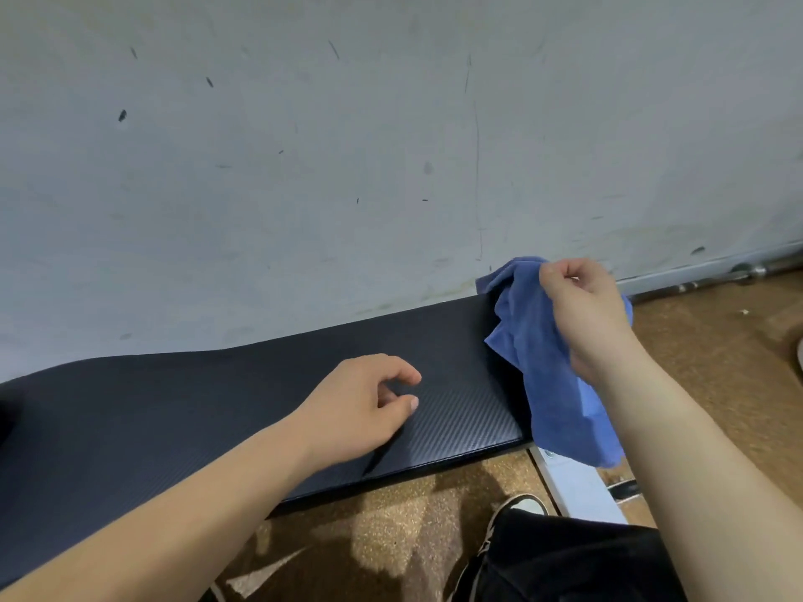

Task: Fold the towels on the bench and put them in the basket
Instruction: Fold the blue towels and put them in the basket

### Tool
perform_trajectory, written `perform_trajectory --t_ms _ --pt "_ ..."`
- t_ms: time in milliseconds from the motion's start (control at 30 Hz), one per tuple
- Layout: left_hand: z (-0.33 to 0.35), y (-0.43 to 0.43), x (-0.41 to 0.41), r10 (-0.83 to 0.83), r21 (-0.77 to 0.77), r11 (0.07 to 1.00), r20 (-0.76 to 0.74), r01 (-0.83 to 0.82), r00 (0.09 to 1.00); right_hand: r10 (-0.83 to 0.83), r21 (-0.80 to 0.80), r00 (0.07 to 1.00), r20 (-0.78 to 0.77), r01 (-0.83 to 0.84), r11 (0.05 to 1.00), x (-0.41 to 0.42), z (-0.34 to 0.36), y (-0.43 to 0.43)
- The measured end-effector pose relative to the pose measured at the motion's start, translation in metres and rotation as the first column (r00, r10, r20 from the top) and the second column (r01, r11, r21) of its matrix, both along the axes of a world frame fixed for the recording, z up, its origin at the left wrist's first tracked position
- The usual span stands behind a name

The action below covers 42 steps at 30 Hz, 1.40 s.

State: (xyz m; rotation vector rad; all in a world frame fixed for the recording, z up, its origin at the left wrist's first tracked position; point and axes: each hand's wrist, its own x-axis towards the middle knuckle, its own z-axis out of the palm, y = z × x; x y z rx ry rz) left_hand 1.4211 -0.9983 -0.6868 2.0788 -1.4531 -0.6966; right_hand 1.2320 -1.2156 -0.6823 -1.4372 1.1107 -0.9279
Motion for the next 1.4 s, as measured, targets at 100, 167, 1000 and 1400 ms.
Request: perform_trajectory --t_ms 100,167,1000,1400 --pt "0.012 -0.002 -0.005 0.081 -0.24 0.966 -0.057 -0.092 0.995 0.219 0.109 0.949 0.225 -0.248 0.963 0.004 0.022 0.023" --pt "0.029 -0.005 -0.005 0.147 -0.388 0.905 -0.104 -0.176 0.984 0.373 0.099 0.876 0.306 -0.419 0.903 0.01 0.036 0.042" --pt "0.091 0.074 0.048 -0.08 -0.011 0.997 -0.197 0.079 0.977 0.759 -0.065 0.608 -0.232 -0.788 0.612 0.053 0.072 0.107" --pt "0.098 0.124 0.078 0.07 0.071 0.995 0.032 -0.072 0.997 0.689 -0.058 0.567 -0.452 -0.789 0.611 0.058 0.079 0.139"
